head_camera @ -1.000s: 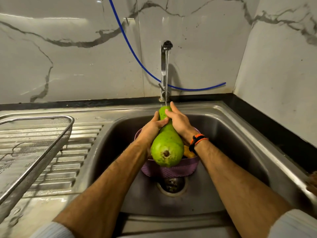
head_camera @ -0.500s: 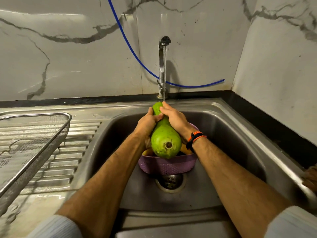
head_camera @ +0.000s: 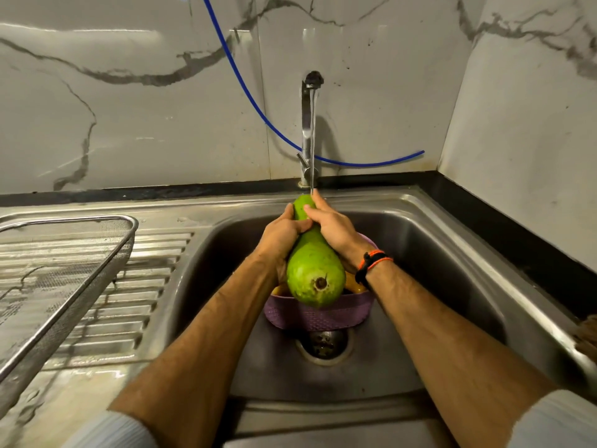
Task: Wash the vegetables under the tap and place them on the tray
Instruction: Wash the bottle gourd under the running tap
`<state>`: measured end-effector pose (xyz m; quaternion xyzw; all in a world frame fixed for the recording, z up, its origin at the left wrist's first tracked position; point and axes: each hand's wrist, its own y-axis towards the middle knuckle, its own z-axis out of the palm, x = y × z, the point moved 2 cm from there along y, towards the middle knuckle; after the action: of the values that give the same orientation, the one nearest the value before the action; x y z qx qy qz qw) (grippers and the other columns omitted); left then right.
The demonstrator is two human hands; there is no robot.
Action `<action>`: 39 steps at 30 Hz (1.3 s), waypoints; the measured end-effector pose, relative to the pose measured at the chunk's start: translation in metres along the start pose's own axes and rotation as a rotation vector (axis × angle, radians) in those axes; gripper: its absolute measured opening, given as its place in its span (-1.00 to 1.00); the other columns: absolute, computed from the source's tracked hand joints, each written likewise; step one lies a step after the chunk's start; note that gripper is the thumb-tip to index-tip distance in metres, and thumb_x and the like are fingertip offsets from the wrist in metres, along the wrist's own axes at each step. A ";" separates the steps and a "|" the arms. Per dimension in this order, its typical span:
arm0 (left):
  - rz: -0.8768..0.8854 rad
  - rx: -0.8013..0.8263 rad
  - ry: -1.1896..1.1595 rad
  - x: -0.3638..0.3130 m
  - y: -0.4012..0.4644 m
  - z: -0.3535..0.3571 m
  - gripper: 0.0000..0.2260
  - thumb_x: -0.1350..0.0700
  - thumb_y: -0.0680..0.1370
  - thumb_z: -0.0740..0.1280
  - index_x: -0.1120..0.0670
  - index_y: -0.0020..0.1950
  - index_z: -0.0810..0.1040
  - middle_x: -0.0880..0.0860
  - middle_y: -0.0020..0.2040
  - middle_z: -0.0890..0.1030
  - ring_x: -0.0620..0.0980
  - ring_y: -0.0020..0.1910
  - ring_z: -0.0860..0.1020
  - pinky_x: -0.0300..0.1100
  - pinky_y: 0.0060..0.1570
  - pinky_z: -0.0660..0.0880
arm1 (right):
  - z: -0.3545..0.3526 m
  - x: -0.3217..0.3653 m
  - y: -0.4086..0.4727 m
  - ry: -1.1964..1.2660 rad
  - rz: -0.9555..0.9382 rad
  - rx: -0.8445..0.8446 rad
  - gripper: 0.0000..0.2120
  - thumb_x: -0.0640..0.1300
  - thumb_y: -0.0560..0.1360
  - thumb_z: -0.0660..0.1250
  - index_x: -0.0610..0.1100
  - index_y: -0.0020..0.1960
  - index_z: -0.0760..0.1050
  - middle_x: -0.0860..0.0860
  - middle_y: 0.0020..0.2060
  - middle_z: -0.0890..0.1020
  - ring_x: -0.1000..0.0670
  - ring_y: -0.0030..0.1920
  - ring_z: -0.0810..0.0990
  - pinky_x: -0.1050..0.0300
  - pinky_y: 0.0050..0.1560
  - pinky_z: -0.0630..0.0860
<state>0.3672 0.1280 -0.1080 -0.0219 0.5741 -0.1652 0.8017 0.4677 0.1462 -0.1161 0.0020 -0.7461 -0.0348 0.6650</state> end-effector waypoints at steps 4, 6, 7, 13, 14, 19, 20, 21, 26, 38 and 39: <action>-0.004 -0.031 0.005 0.000 -0.001 -0.003 -0.35 0.26 0.62 0.28 -0.10 0.62 0.11 0.17 0.38 0.50 0.20 0.18 0.58 0.12 -0.02 0.59 | 0.005 -0.002 0.000 0.036 -0.005 0.047 -0.46 -0.08 0.64 0.19 -0.10 0.58 0.12 -0.03 0.58 0.14 0.00 0.56 0.12 -0.03 0.56 0.08; -0.026 0.001 0.023 0.004 -0.003 -0.002 -0.36 0.27 0.61 0.28 -0.11 0.61 0.14 0.16 0.37 0.52 0.22 0.20 0.58 0.22 0.11 0.56 | 0.001 0.000 0.001 0.021 0.000 -0.008 -0.45 -0.07 0.65 0.19 -0.06 0.58 0.10 -0.04 0.57 0.14 -0.04 0.55 0.16 -0.04 0.54 0.14; -0.024 0.005 0.026 0.003 -0.003 -0.001 -0.37 0.27 0.60 0.29 -0.11 0.60 0.17 0.15 0.36 0.53 0.22 0.21 0.59 0.25 0.15 0.54 | 0.000 0.001 0.001 0.008 0.000 -0.026 -0.45 -0.06 0.65 0.19 -0.03 0.58 0.10 -0.04 0.58 0.13 -0.05 0.55 0.16 -0.05 0.54 0.15; -0.006 -0.031 0.024 0.000 0.000 -0.004 -0.34 0.27 0.62 0.28 -0.10 0.62 0.09 0.17 0.38 0.50 0.19 0.17 0.57 0.12 -0.01 0.58 | 0.003 -0.002 -0.001 0.035 -0.003 0.045 -0.46 -0.11 0.65 0.18 -0.12 0.58 0.11 -0.05 0.57 0.15 -0.01 0.55 0.16 0.00 0.55 0.11; -0.022 -0.008 0.031 0.003 -0.002 -0.003 -0.34 0.28 0.62 0.26 -0.10 0.62 0.07 0.16 0.38 0.50 0.19 0.16 0.57 0.12 -0.01 0.57 | 0.002 -0.001 -0.001 0.032 0.002 0.024 -0.46 -0.10 0.65 0.18 -0.09 0.58 0.11 -0.05 0.57 0.14 -0.03 0.55 0.16 -0.02 0.55 0.13; 0.002 -0.015 0.047 0.001 0.003 0.001 -0.37 0.28 0.60 0.30 -0.07 0.61 0.18 0.16 0.35 0.53 0.20 0.20 0.58 0.17 0.08 0.58 | -0.001 -0.003 0.000 0.002 0.005 0.015 -0.44 -0.06 0.63 0.21 -0.04 0.58 0.11 -0.03 0.57 0.15 -0.04 0.54 0.18 -0.05 0.54 0.16; 0.006 -0.022 0.044 -0.001 0.004 -0.001 -0.37 0.27 0.60 0.30 -0.08 0.60 0.18 0.17 0.35 0.53 0.21 0.19 0.59 0.15 0.06 0.59 | 0.001 -0.003 0.000 0.002 0.001 0.035 -0.44 -0.06 0.63 0.22 -0.05 0.58 0.13 -0.03 0.57 0.15 -0.03 0.54 0.18 -0.05 0.54 0.14; 0.003 -0.017 0.042 0.000 0.004 -0.002 -0.37 0.26 0.60 0.30 -0.09 0.61 0.18 0.17 0.35 0.53 0.21 0.19 0.59 0.17 0.07 0.58 | 0.002 -0.003 0.001 0.008 -0.004 0.048 -0.44 -0.06 0.63 0.21 -0.06 0.57 0.13 -0.04 0.57 0.15 -0.03 0.54 0.17 -0.05 0.55 0.13; -0.021 0.032 0.046 0.003 0.000 0.001 -0.35 0.31 0.60 0.28 -0.09 0.61 0.16 0.16 0.34 0.54 0.23 0.21 0.58 0.23 0.16 0.54 | -0.005 0.001 0.001 0.016 0.009 -0.032 -0.45 -0.07 0.63 0.20 0.04 0.58 0.10 -0.06 0.56 0.17 -0.07 0.53 0.21 -0.08 0.52 0.20; 0.035 -0.049 0.013 -0.006 0.003 -0.003 -0.34 0.33 0.57 0.31 -0.08 0.59 0.21 0.19 0.35 0.53 0.23 0.21 0.58 0.23 0.17 0.54 | 0.004 0.004 -0.008 -0.001 0.027 0.044 -0.43 -0.07 0.63 0.21 -0.03 0.58 0.10 -0.03 0.56 0.19 -0.03 0.53 0.21 -0.06 0.53 0.17; 0.040 -0.055 0.010 -0.005 0.003 -0.004 -0.33 0.32 0.57 0.31 -0.09 0.60 0.20 0.19 0.36 0.52 0.22 0.21 0.58 0.23 0.16 0.54 | 0.005 0.003 -0.009 0.008 0.028 0.057 -0.43 -0.07 0.63 0.21 -0.05 0.59 0.10 -0.02 0.57 0.18 -0.02 0.53 0.20 -0.05 0.54 0.16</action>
<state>0.3623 0.1329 -0.1055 -0.0318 0.5828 -0.1334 0.8010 0.4618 0.1369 -0.1144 0.0106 -0.7442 -0.0040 0.6679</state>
